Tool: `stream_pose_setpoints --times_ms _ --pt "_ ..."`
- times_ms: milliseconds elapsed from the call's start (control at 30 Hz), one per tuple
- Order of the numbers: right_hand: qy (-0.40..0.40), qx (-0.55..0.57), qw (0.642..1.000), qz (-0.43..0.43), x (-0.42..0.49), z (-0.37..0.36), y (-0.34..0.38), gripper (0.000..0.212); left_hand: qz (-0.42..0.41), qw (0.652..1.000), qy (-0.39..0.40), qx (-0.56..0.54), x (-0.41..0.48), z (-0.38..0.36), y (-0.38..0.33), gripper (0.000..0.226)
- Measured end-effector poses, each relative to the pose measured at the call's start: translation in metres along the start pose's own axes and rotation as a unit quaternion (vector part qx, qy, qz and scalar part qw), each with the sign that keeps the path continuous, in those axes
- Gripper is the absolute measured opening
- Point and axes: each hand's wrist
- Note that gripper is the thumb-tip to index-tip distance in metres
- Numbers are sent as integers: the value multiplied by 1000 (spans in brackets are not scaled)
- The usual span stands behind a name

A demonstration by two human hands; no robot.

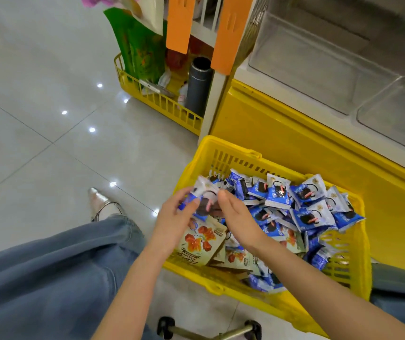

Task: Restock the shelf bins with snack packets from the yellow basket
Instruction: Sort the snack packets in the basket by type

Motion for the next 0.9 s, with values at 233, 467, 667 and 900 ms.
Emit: stream_pose_setpoints --times_ms 233,467,667,900 --pt "17 -15 999 -34 -41 39 -12 22 25 989 130 68 -17 -36 19 21" --pt "-192 -256 936 -150 13 122 -75 45 26 989 91 111 -9 -48 14 27" --pt "-113 -362 898 -223 40 123 -101 55 70 991 60 98 48 -85 11 40" --pt "-111 -322 919 -197 38 126 -107 64 156 974 50 157 106 -129 44 42"
Point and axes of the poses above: each hand's wrist, its own x-axis towards the middle knuckle, its own z-axis out of the back of the hand, y = z × x, and after that the axes turned 10 degrees about -x, right-handed
